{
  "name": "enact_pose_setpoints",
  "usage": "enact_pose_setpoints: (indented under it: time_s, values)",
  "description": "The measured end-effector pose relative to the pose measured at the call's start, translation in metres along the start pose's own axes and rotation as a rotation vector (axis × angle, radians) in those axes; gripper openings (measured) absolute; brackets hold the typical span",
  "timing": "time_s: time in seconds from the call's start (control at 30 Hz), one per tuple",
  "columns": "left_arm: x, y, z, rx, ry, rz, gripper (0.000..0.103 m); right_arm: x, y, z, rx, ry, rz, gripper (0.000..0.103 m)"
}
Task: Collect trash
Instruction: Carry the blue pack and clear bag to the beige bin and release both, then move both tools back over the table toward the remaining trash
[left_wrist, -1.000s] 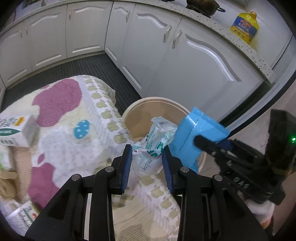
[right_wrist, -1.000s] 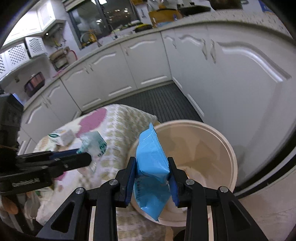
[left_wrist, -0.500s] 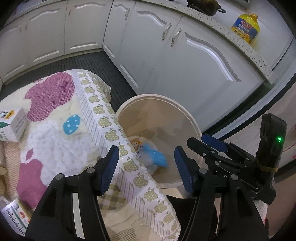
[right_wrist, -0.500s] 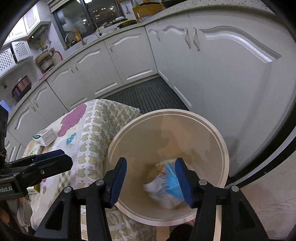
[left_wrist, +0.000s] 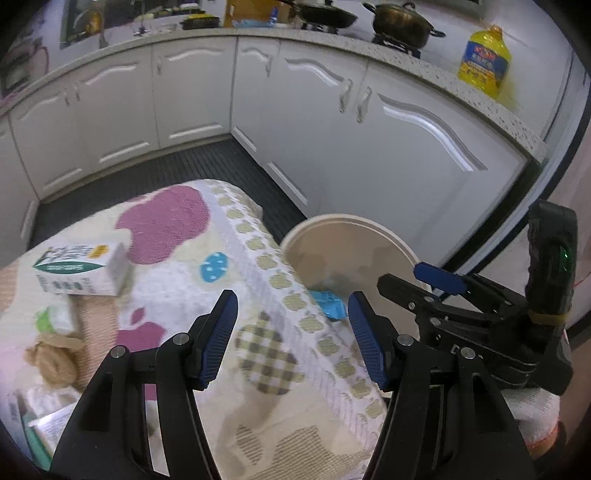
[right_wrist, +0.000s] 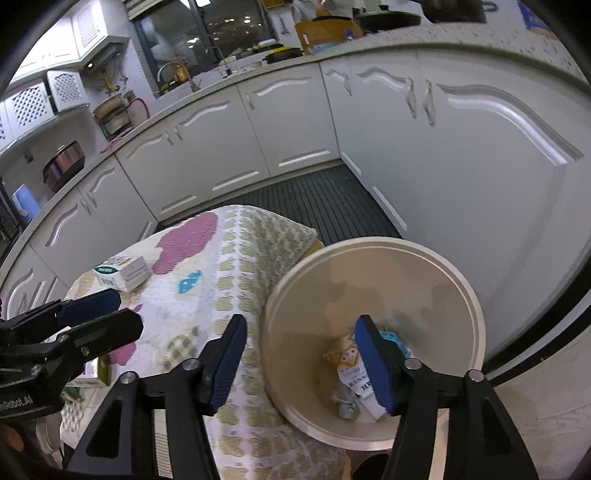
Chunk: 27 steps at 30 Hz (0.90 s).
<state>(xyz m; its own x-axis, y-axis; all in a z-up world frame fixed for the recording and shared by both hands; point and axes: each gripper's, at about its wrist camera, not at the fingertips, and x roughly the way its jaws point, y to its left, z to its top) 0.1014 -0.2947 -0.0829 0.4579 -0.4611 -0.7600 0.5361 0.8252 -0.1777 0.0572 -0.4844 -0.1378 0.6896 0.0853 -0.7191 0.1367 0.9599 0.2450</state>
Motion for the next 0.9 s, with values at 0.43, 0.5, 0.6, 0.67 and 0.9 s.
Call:
enact_pose_setpoints:
  time_s: [0.43,0.5,0.6,0.67,0.9]
  values:
    - [-0.048,0.039,-0.01,-0.053,-0.08,0.04,0.061,-0.009,0.053,0.003,-0.056,-0.029,0.067,0.069]
    - [-0.058,0.046,-0.011,-0.057,-0.084,0.048,0.061,-0.011,0.063,0.002,-0.07,-0.032,0.084,0.069]
    - [-0.073,0.06,-0.014,-0.068,-0.092,0.062,0.061,-0.012,0.078,0.003,-0.089,-0.035,0.103,0.069]
    - [-0.084,0.07,-0.017,-0.081,-0.103,0.079,0.061,-0.011,0.087,0.004,-0.098,-0.036,0.116,0.07]
    - [-0.114,0.104,-0.029,-0.118,-0.133,0.158,0.061,-0.009,0.121,0.006,-0.136,-0.033,0.16,0.071]
